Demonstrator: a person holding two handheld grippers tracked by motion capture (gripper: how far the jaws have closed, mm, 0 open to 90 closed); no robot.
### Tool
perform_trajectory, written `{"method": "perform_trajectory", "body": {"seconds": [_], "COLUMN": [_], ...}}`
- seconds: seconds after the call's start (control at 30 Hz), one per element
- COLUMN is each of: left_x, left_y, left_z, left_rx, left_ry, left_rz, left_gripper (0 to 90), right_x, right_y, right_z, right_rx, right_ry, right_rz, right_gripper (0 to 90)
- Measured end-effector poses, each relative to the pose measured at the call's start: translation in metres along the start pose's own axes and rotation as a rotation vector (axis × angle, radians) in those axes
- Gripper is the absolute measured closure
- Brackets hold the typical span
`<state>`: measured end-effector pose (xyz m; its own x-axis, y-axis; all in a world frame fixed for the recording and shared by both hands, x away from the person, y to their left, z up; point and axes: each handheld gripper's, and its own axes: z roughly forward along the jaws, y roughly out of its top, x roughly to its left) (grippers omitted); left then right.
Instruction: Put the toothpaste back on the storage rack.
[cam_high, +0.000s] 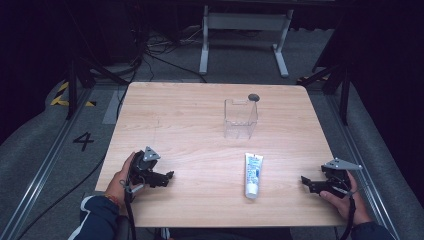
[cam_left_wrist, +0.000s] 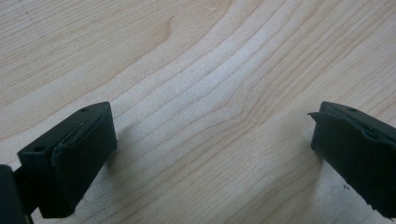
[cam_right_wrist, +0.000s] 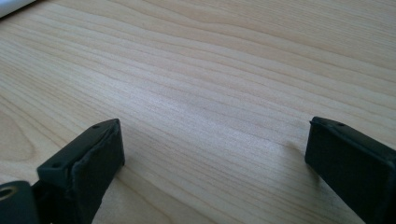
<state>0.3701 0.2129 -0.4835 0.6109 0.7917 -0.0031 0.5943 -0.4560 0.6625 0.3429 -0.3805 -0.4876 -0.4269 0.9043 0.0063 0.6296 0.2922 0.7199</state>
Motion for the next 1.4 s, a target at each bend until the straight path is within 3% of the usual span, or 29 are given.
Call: {"method": "perform_trajectory", "body": {"seconds": [0.07, 0.13, 0.4, 0.67, 0.73, 0.83, 0.9, 1.2, 1.4], "left_x": [0.002, 0.006, 0.009, 0.015, 0.015, 0.015, 0.015, 0.015, 0.014], "left_y": [0.000, 0.002, -0.001, -0.001, -0.001, -0.001, -0.001, -0.001, -0.002], "left_z": [0.000, 0.001, 0.000, 0.000, 0.000, 0.000, 0.000, -0.001, -0.001], "left_rx": [0.001, 0.001, -0.001, 0.002, 0.002, 0.001, 0.002, -0.001, -0.001], "left_ry": [-0.017, -0.028, -0.056, -0.097, -0.100, -0.099, -0.100, -0.092, -0.091], "left_rz": [0.012, 0.055, 0.051, 0.099, 0.101, 0.098, 0.097, 0.095, 0.093], "left_gripper": [0.4, 0.3, 0.3, 0.1, 0.2, 0.2, 0.2, 0.6, 0.5], "right_x": [0.000, -0.001, -0.003, 0.000, 0.001, 0.006, 0.010, 0.041, 0.066], "right_y": [0.000, 0.000, 0.005, 0.011, 0.012, 0.015, 0.018, 0.032, 0.045], "right_z": [0.000, 0.000, 0.001, 0.005, 0.005, 0.003, 0.003, -0.001, 0.000], "right_rx": [-0.001, 0.003, 0.034, 0.055, 0.057, 0.054, 0.059, 0.062, 0.047], "right_ry": [0.002, 0.007, 0.026, 0.040, 0.047, 0.066, 0.085, 0.129, 0.099], "right_rz": [-0.002, -0.005, -0.024, -0.041, -0.043, -0.057, -0.052, -0.115, -0.168], "right_gripper": [4.9, 5.0, 4.9, 5.1, 8.3, 20.5, 16.5, 20.2, 25.3]}}
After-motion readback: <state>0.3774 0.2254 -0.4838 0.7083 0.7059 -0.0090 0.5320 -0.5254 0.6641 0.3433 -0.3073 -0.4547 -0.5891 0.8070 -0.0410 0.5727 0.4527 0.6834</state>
